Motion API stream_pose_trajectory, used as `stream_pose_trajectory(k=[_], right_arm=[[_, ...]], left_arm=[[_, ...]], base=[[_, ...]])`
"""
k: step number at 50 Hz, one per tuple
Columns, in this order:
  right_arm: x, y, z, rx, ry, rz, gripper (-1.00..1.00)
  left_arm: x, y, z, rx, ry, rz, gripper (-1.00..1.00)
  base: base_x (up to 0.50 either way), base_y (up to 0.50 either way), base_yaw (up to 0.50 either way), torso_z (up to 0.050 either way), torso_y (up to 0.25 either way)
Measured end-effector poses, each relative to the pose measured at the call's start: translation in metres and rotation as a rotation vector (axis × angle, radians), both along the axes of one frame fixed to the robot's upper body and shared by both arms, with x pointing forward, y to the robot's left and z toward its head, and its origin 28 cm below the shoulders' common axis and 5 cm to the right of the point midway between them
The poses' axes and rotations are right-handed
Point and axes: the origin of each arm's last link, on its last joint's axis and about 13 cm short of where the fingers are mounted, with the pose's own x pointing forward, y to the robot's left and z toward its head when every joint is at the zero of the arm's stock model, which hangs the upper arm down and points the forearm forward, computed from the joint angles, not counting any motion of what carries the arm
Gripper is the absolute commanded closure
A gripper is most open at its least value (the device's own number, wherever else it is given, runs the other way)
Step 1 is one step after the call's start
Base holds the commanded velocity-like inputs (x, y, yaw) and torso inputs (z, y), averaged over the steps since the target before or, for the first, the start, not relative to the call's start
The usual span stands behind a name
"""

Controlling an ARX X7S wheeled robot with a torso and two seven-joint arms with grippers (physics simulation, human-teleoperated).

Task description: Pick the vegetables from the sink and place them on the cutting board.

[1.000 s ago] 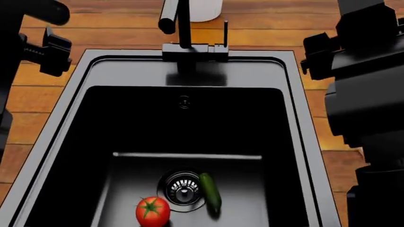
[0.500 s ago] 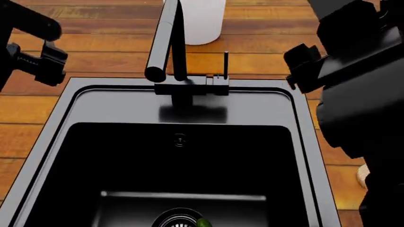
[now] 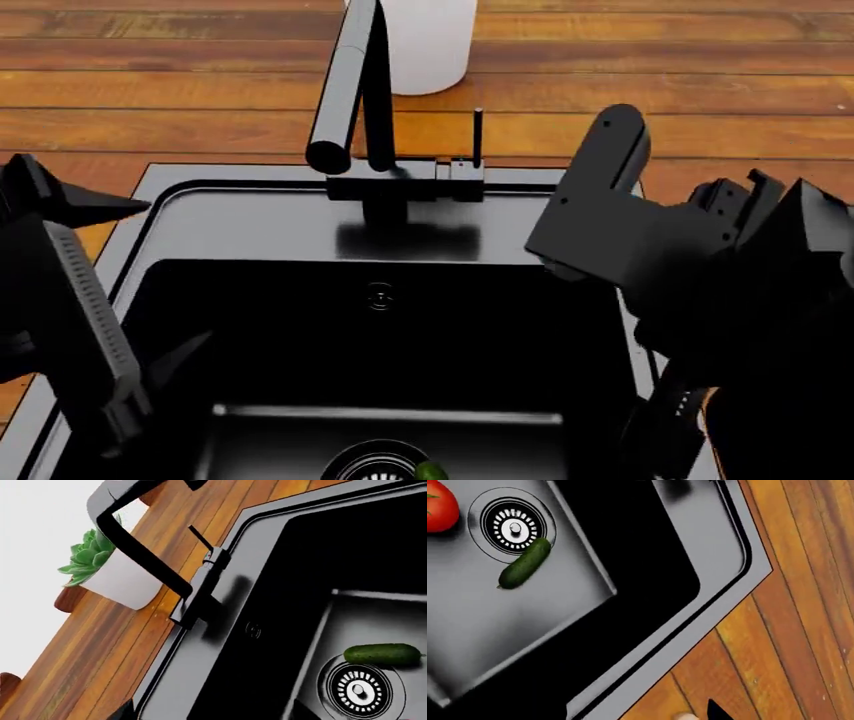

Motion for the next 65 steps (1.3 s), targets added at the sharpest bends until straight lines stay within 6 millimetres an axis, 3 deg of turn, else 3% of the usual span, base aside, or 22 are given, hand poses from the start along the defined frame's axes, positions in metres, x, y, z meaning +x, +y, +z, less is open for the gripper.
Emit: stream_pose_trajectory(k=[9,26,39,50,65], right_arm=[[-0.011,0.000,-0.006,-0.036,0.094,0.037,-1.00],[-0.002,0.014,0.021,0.020,-0.009,0.107,-1.00],[0.001,0.019,0.035,0.053,-0.070,0.130,-1.00],[0.007,0.025,0.039,0.082,-0.088,0.134,-1.00],[0.019,0.039,0.038,0.075,-0.067,0.166,-1.00]], left_arm=[[-0.011,0.002,-0.015,0.098,0.099,-0.133,-1.00],[-0.010,0.001,-0.025,0.191,0.157,-0.219,-1.00],[-0.002,-0.003,-0.019,0.205,0.136,-0.234,-1.00],[0.015,-0.010,-0.016,0.234,0.126,-0.223,-1.00],[0.034,-0.038,-0.014,0.328,0.187,-0.332,-1.00]], base=[[0.00,0.00,0.00,-0.001,-0.161],[0.00,0.00,0.00,-0.002,-0.250],[0.00,0.00,0.00,-0.002,-0.250],[0.00,0.00,0.00,0.000,0.000],[0.00,0.00,0.00,0.000,0.000]])
